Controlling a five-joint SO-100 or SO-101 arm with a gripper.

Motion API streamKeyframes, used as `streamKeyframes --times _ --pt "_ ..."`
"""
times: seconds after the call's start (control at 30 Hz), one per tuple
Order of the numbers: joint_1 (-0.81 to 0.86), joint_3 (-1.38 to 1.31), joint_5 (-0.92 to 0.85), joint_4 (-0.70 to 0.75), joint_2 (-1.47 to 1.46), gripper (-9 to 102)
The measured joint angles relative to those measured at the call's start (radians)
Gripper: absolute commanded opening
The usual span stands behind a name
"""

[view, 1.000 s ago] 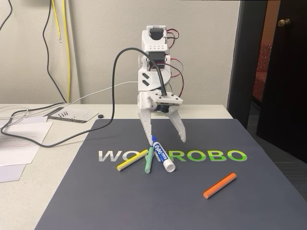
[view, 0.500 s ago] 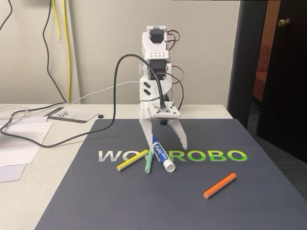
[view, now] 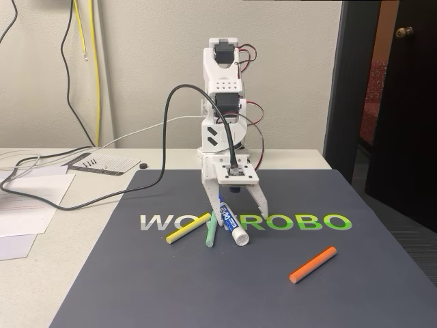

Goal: Pick up the blue marker.

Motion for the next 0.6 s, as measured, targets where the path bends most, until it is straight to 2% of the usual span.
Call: streamKeyframes --times 0.2,0.4,0.6 --pt "0.002 -0.002 -0.005 -0.044 -0.023 36" --pt "0.002 -0.002 -0.008 -0.044 -0.023 21" --pt "-0.005 0.002 0.0 -0.054 -0.025 19"
